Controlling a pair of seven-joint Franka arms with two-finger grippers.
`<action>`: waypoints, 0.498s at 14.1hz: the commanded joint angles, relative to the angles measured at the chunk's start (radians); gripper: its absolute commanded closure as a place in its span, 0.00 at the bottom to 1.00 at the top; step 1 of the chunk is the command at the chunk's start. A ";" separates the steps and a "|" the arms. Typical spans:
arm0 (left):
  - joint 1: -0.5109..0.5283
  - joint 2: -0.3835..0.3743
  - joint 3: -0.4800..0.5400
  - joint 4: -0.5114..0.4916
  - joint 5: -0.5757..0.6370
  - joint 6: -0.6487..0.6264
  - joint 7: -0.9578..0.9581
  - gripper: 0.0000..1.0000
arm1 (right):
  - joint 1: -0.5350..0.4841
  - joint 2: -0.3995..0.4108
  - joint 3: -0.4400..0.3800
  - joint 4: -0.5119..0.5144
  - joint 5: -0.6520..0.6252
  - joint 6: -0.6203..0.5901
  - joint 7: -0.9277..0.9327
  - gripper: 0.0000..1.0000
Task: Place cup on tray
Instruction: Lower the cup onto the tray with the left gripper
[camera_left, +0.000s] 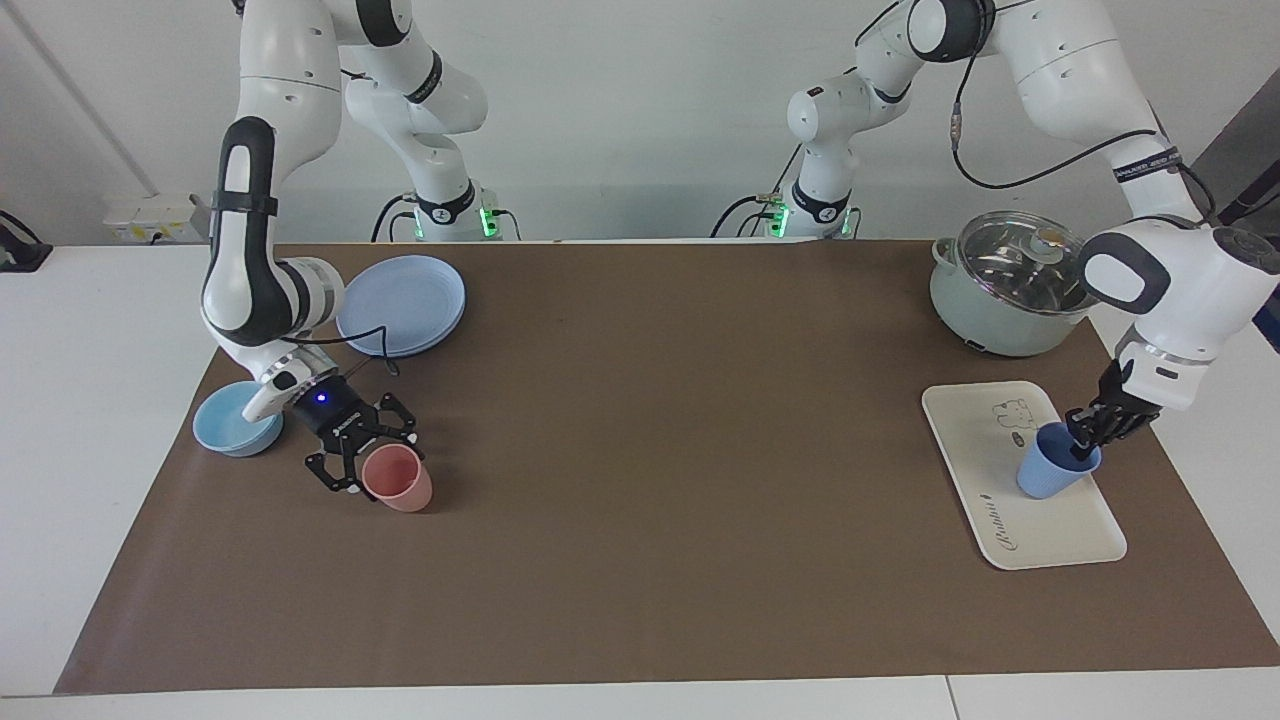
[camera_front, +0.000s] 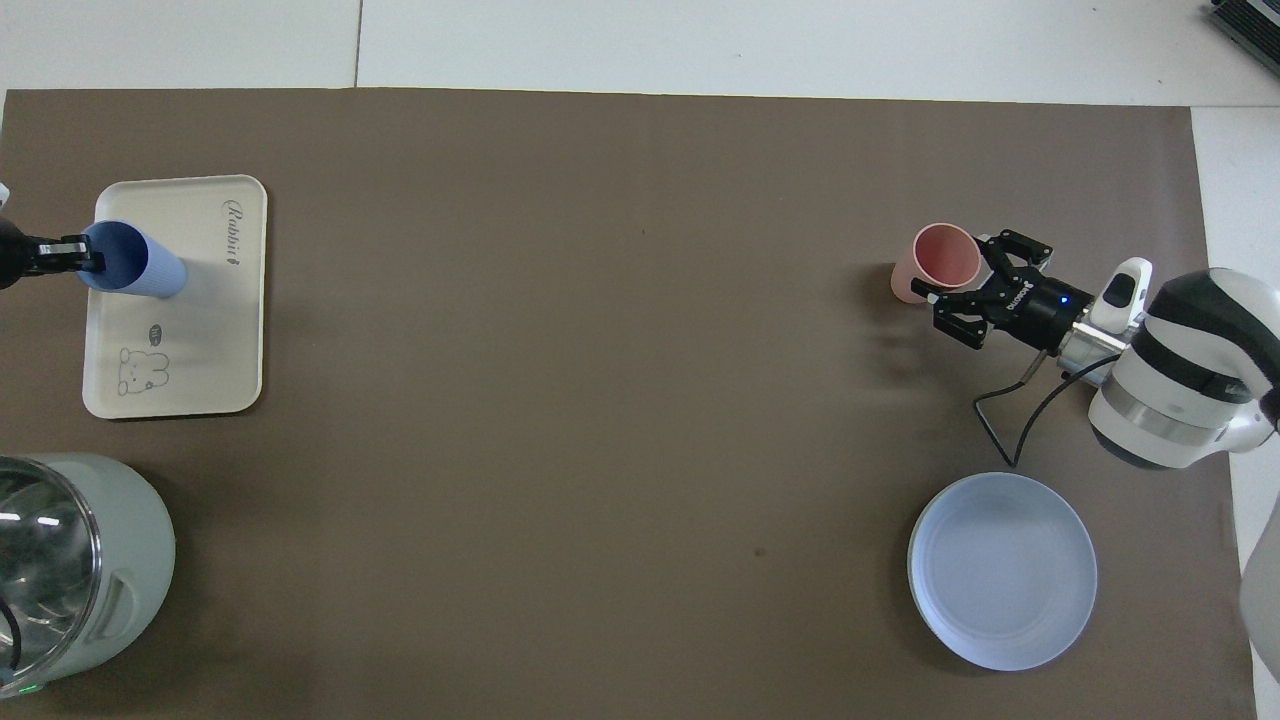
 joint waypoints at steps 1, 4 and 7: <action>-0.003 0.025 -0.006 0.066 0.018 -0.032 -0.023 0.50 | -0.018 -0.010 0.012 -0.021 0.031 -0.010 -0.037 0.00; -0.037 0.026 -0.005 0.170 0.021 -0.217 -0.043 0.45 | -0.007 -0.067 0.011 -0.027 0.029 0.014 0.015 0.00; -0.092 0.015 -0.001 0.281 0.034 -0.418 -0.098 0.41 | 0.005 -0.136 0.011 -0.070 0.020 0.022 0.118 0.00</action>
